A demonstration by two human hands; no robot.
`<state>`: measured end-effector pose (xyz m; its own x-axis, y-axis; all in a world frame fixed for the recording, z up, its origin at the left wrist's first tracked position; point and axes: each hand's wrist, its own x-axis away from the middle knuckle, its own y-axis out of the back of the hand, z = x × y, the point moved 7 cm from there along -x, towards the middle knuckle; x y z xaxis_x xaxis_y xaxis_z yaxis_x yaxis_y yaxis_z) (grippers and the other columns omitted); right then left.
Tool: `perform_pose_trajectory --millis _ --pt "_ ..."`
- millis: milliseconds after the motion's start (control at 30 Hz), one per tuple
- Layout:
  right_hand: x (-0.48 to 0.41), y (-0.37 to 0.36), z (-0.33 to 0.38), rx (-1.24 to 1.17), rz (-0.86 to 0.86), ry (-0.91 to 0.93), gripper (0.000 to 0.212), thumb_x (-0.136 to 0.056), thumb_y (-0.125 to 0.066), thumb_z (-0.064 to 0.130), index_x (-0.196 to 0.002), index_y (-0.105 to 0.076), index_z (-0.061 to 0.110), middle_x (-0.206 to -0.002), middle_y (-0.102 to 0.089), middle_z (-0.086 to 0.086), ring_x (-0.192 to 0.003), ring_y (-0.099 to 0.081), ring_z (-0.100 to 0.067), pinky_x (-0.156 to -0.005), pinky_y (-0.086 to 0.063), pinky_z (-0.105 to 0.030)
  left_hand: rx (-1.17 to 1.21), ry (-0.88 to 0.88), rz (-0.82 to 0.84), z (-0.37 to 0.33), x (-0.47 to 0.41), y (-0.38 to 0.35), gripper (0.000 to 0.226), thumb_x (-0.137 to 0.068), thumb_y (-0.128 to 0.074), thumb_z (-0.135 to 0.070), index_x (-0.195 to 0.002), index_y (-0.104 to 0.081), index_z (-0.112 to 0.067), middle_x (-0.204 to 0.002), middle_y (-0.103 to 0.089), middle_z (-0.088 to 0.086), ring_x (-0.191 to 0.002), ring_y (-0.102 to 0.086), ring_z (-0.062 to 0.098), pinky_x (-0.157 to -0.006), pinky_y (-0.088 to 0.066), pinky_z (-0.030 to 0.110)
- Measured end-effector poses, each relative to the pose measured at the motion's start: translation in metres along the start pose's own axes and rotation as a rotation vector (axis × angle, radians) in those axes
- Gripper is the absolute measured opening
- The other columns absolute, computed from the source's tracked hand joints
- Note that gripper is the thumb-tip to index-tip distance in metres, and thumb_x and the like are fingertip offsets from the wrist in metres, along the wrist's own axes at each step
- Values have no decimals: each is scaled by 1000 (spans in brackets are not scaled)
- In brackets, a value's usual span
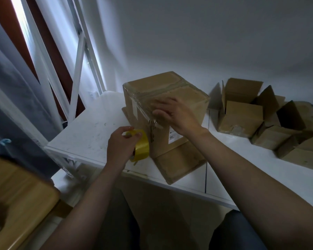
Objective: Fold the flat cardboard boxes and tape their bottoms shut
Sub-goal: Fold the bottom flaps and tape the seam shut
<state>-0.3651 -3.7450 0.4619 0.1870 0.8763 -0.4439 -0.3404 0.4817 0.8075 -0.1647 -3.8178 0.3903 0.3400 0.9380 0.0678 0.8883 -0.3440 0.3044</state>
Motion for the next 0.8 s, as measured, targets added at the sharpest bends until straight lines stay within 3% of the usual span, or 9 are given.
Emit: perform_pose_trajectory --millis 133,300,500,633,700,800 --pt "-5 -17 -14 93 -54 1 49 -95 -38 68 -132 -62 46 -146 -51 22 -130 -41 -12 -102 -31 -40 33 10 25 4 -13 0 37 -84 -78 -33 -118 -64 -36 -118 -55 -8 -113 -58 24 -89 -58 52" --pt "-1 -24 -12 143 -172 85 60 -88 -41 74 -134 -62 42 -145 -54 19 -124 -47 -18 -96 -30 -36 65 30 52 14 -26 -4 37 -84 -79 -34 -117 -62 -38 -124 -58 -6 -115 -60 25 -90 -58 52" --pt "9 -28 -16 275 -76 166 88 -71 -73 66 -149 -46 37 -156 -41 13 -129 -42 -24 -100 -30 -40 82 48 41 22 -33 -5 38 -85 -78 -32 -120 -64 -35 -121 -58 -7 -114 -60 25 -89 -59 52" --pt "7 -28 -19 240 20 133 99 -66 -78 67 -152 -41 36 -159 -35 14 -135 -36 -23 -105 -28 -42 100 60 41 24 -34 -3 34 -86 -78 -30 -115 -62 -38 -122 -57 -6 -115 -60 25 -90 -58 53" --pt "7 -23 -20 171 51 109 91 -74 -66 76 -153 -40 37 -159 -33 18 -137 -32 -18 -108 -24 -39 103 61 42 23 -33 0 33 -86 -78 -29 -113 -62 -39 -124 -59 -4 -115 -61 26 -89 -58 53" --pt "5 -18 -14 95 -39 35 62 -90 -46 72 -145 -51 42 -153 -41 21 -125 -31 -6 -106 -23 -35 122 75 42 21 -33 4 32 -86 -78 -28 -112 -62 -39 -125 -59 -3 -115 -61 27 -86 -60 50"
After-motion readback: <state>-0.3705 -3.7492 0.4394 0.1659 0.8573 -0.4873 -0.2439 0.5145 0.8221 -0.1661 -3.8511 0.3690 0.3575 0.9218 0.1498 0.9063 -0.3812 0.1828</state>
